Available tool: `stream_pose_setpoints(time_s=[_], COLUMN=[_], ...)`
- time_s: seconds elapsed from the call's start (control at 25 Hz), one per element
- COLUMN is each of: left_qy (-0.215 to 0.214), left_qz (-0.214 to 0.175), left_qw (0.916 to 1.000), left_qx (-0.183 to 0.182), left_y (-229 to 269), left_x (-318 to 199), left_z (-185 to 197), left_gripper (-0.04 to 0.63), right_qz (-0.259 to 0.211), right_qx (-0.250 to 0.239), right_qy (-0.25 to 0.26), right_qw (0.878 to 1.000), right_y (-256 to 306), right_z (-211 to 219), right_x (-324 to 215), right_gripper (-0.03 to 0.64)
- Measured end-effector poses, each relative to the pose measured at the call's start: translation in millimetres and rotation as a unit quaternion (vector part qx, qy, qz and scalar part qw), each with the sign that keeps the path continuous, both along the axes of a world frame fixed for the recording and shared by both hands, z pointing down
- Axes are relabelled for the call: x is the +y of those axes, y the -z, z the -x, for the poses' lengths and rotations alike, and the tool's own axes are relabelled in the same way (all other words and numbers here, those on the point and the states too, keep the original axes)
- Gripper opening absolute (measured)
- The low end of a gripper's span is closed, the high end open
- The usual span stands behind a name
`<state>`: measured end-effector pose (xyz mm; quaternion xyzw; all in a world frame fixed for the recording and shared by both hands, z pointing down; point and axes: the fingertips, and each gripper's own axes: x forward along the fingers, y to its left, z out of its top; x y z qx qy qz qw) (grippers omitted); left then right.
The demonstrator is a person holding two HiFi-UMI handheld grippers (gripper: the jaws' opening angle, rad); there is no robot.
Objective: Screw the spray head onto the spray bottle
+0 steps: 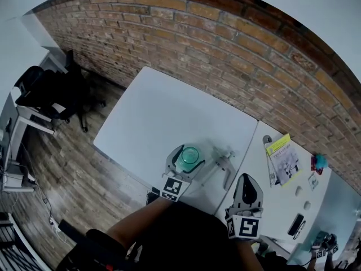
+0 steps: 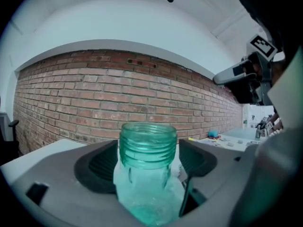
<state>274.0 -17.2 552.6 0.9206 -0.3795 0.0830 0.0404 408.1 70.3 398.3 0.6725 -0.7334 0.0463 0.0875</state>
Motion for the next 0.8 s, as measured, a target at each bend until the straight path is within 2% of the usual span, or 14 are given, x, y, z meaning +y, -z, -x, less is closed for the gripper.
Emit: stream_pose_setpoints(time_s=[0.44, 0.52, 0.8], left_qy=[0.005, 0.008, -0.005], left_qz=[-0.004, -0.005, 0.0], left_qw=[0.9998, 0.9996, 0.9992], left_qx=[-0.019, -0.028, -0.039], left_y=[2.0, 1.2, -0.6], left_x=[-8.8, -11.6, -12.8], left_z=[-6.5, -4.5, -1.2], left_gripper=[0.383, 0.327, 0.325], right_qz=[-0.002, 0.0, -0.001], right_qx=[0.003, 0.0, -0.012], right_qy=[-0.003, -0.004, -0.024], right_qw=[1.0, 1.0, 1.0], right_y=[1.3, 1.2, 2.2], right_z=[-9.6, -9.6, -9.5], right_x=[1.0, 0.6, -3.3], right_gripper=[0.008, 0.008, 0.008])
